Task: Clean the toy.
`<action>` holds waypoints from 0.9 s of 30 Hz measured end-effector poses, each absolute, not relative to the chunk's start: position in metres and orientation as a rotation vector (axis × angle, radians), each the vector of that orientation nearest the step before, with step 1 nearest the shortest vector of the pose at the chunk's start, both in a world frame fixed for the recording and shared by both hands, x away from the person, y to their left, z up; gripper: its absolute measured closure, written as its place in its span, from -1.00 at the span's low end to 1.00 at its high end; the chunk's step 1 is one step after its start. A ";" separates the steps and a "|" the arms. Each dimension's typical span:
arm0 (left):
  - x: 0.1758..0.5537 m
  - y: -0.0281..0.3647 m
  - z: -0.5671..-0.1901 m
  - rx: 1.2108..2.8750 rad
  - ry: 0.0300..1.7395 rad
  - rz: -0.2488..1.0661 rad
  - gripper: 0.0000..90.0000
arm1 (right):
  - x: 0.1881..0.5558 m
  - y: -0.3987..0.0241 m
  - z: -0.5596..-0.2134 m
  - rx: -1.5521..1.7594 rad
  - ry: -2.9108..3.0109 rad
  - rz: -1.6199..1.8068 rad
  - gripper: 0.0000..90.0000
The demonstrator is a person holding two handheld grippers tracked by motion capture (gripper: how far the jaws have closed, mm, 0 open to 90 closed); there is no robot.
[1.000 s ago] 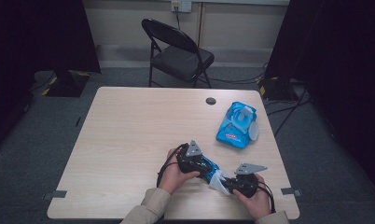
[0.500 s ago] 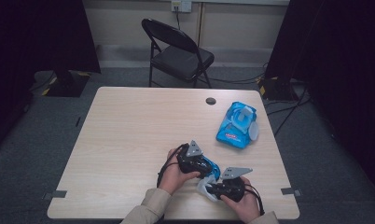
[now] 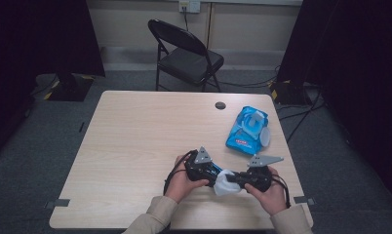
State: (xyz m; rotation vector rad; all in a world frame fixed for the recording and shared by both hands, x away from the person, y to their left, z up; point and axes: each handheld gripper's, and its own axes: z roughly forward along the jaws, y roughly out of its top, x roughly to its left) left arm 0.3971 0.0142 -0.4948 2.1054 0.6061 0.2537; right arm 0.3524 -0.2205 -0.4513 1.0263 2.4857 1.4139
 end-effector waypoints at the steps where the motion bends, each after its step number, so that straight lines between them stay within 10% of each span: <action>1: 0.397 0.014 -0.495 2.106 0.603 0.254 -0.63 | 0.357 -0.225 -0.448 1.047 2.464 1.418 0.86; 27: 0.385 0.045 -0.487 2.140 0.602 0.215 -0.58 | 0.446 -0.177 -0.481 1.268 2.169 1.329 0.80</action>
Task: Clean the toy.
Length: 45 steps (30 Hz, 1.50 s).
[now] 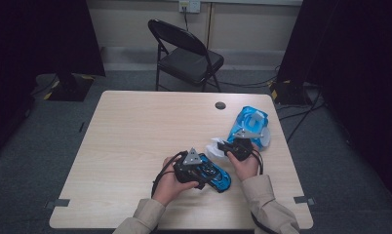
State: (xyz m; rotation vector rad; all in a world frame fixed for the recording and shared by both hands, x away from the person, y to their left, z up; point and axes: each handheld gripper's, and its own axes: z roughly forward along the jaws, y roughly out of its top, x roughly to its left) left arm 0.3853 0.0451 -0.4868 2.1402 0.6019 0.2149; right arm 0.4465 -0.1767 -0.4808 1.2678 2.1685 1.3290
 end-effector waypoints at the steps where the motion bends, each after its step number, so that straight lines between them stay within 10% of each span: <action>1: 0.385 0.045 -0.489 2.145 0.601 0.220 -0.58 | 0.448 -0.174 -0.484 1.271 2.169 1.329 0.79; 45: 0.383 0.034 -0.490 2.159 0.618 0.312 -0.50 | 0.411 -0.204 -0.510 1.217 2.458 1.357 0.81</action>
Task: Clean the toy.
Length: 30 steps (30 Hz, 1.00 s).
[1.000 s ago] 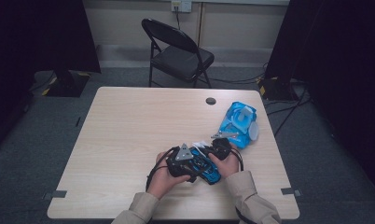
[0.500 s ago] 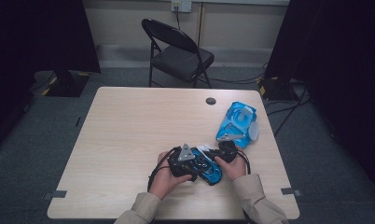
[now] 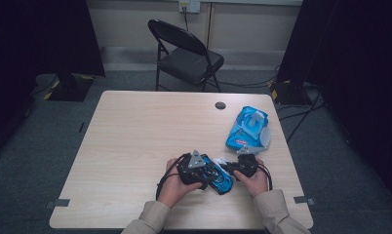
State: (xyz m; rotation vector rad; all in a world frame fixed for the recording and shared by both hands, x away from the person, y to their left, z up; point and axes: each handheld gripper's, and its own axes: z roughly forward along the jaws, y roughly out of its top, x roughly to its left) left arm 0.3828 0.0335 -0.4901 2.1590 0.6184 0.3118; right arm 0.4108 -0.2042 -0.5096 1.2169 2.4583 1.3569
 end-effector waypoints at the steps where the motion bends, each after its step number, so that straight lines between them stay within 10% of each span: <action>1: 0.383 0.033 -0.490 2.159 0.616 0.310 -0.50 | 0.410 -0.205 -0.509 1.215 2.460 1.355 0.81; 30: 0.381 0.029 -0.489 2.165 0.605 0.298 -0.50 | 0.374 -0.238 -0.509 1.243 2.429 1.335 0.81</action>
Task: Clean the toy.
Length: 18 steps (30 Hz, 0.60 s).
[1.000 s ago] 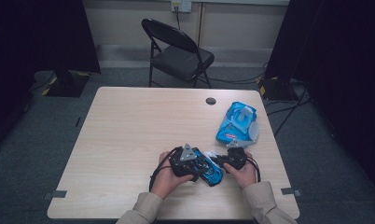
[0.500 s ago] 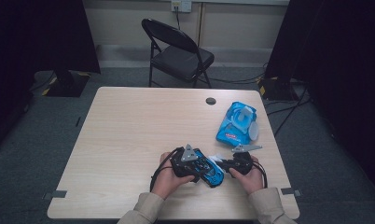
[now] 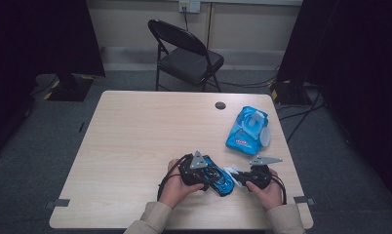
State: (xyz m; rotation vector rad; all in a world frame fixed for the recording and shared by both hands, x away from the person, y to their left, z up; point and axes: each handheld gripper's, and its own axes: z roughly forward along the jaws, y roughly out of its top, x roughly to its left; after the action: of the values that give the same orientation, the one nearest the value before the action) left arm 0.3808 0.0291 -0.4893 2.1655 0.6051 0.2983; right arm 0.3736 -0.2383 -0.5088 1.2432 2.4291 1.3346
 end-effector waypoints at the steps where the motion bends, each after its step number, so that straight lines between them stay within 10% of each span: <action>1: 0.381 0.029 -0.489 2.167 0.604 0.299 -0.50 | 0.372 -0.239 -0.509 1.246 2.428 1.333 0.81; 18: 0.381 0.029 -0.489 2.170 0.607 0.298 -0.51 | 0.356 -0.248 -0.509 1.227 2.435 1.347 0.81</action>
State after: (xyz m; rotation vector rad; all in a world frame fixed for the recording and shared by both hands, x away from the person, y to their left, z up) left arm 0.3812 0.0289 -0.4891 2.1695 0.6066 0.2980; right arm 0.3561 -0.2480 -0.5092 1.2269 2.4350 1.3475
